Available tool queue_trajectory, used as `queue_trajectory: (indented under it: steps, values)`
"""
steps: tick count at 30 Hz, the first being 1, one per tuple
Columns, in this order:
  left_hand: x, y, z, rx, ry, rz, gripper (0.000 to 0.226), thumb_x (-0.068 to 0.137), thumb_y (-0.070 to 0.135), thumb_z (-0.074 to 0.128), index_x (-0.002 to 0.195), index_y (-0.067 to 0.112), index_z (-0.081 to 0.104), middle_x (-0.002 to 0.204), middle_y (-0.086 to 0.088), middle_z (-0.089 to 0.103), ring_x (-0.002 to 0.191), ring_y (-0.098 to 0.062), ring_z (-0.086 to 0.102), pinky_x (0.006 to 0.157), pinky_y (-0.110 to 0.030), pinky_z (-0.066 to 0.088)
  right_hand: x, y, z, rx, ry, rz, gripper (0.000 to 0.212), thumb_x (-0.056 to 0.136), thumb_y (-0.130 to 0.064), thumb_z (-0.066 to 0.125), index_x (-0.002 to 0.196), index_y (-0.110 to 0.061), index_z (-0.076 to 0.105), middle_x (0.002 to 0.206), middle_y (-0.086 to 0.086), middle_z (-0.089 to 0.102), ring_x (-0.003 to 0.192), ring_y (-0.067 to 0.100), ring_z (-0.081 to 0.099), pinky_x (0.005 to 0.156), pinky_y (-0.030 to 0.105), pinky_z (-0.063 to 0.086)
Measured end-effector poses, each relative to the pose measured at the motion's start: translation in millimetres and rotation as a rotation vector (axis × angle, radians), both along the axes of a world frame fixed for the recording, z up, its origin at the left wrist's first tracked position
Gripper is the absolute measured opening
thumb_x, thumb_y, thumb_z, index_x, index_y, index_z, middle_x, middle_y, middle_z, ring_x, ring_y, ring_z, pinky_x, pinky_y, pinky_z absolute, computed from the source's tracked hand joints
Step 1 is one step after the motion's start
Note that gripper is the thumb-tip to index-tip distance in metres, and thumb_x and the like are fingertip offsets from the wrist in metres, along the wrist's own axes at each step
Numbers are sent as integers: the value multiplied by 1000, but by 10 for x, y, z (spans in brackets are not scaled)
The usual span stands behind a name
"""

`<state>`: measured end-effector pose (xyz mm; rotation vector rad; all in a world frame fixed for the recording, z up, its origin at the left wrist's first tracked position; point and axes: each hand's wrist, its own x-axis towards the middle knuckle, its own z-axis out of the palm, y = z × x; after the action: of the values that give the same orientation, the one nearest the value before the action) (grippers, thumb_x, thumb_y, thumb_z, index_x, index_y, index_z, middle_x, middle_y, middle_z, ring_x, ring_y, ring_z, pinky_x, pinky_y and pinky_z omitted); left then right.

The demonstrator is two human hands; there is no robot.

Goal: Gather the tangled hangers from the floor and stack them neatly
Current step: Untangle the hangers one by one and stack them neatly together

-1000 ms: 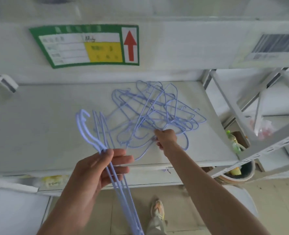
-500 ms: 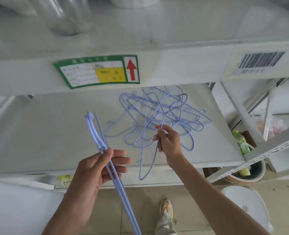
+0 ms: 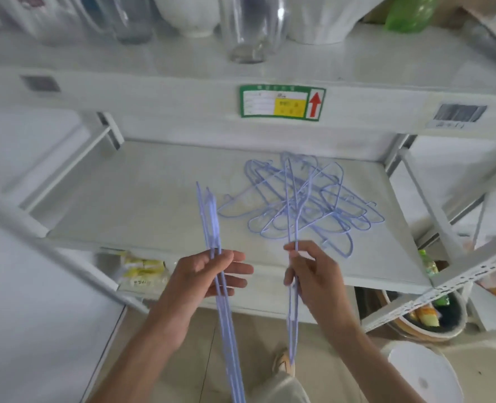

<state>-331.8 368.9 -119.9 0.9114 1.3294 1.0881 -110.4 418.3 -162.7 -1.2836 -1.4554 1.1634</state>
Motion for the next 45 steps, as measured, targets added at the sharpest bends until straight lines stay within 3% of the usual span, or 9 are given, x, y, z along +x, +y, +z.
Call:
queue_trajectory:
  steps: [7,12,16,20,24,31,36,40,45]
  values:
    - [-37,-78,-424,-28,57,-26,25,103,23,59,116,10,77,103,-4,83,94,-22,80,77,-21,60,-348,-801,-170,-94,-118,168,22,105,-16,55,105,-34,68,66,1,66,47,8,44,49,22,37]
    - [-59,-242,-613,-29,79,-86,36,98,40,62,121,16,76,114,-2,80,108,-18,76,95,-39,60,-571,-999,-369,-61,-548,194,21,102,-28,40,113,-34,58,66,-3,67,62,25,61,61,41,54]
    - [-100,-330,-700,-8,50,-22,32,104,27,59,124,7,73,113,-4,81,106,-19,77,85,-24,60,-699,-1043,-430,-255,-202,258,28,107,-20,37,110,-38,59,79,-8,76,75,10,71,68,24,53]
    - [-83,-397,-705,-27,-24,32,31,104,26,60,124,7,73,112,-7,81,102,-24,78,81,-23,61,-754,-1063,-436,-505,112,342,24,113,-26,34,122,-23,56,83,13,77,69,27,74,65,27,56]
    - [37,-387,-687,-84,-100,89,28,105,29,57,127,17,71,110,-6,81,101,-24,79,83,-36,65,-712,-1119,-419,-569,109,361,30,113,-25,34,111,-3,55,63,11,58,48,22,54,50,29,47]
    - [277,-271,-689,-163,-210,77,30,106,30,56,126,12,69,110,-10,81,100,-28,79,79,-27,63,-526,-1120,-381,-659,132,330,37,114,-28,32,109,1,55,58,-4,35,45,12,31,44,22,33]
    - [442,-166,-600,-149,-177,65,25,103,26,61,115,9,75,107,-9,82,96,-28,79,81,-30,64,-309,-1066,-343,-673,207,380,38,113,-32,34,108,-2,58,60,0,38,46,16,36,52,31,40]
    - [633,-21,-506,-154,-116,98,20,102,19,62,102,4,75,93,-12,82,82,-26,81,71,-28,65,-115,-963,-300,-617,158,421,44,110,-51,33,113,-20,64,76,15,61,64,22,61,65,36,52]
    - [713,194,-442,-141,-101,131,21,102,19,61,100,5,76,92,-15,82,82,-28,80,74,-34,65,330,-295,-351,-579,195,121,48,111,-47,32,116,-11,63,82,11,71,72,23,68,61,36,52]
